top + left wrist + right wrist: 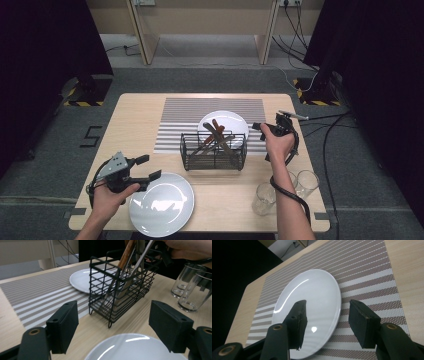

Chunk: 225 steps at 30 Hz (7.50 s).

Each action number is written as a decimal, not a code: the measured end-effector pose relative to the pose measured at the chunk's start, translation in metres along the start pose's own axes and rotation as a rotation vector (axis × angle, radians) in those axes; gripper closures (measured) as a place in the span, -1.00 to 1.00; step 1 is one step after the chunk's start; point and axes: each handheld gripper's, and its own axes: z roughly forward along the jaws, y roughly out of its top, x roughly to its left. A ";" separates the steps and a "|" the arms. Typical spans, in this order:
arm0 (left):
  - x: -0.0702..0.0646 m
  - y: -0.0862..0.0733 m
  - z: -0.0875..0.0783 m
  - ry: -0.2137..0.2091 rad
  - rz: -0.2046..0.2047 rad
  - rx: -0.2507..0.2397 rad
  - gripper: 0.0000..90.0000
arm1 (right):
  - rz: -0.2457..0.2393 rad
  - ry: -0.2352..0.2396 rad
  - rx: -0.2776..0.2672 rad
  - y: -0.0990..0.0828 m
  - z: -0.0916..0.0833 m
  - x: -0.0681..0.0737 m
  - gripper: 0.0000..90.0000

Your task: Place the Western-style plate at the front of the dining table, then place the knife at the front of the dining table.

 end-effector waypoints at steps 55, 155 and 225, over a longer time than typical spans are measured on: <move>-0.022 0.067 0.087 -0.179 0.119 0.009 -0.41 | -0.206 0.042 -0.157 -0.058 -0.100 0.010 0.02; -0.033 0.077 0.164 -0.266 0.360 0.231 0.78 | -0.173 0.041 -0.114 -0.063 -0.096 0.000 0.01; -0.020 0.081 0.137 -0.257 0.416 -0.029 0.84 | -0.169 0.039 -0.161 -0.060 -0.110 0.000 0.02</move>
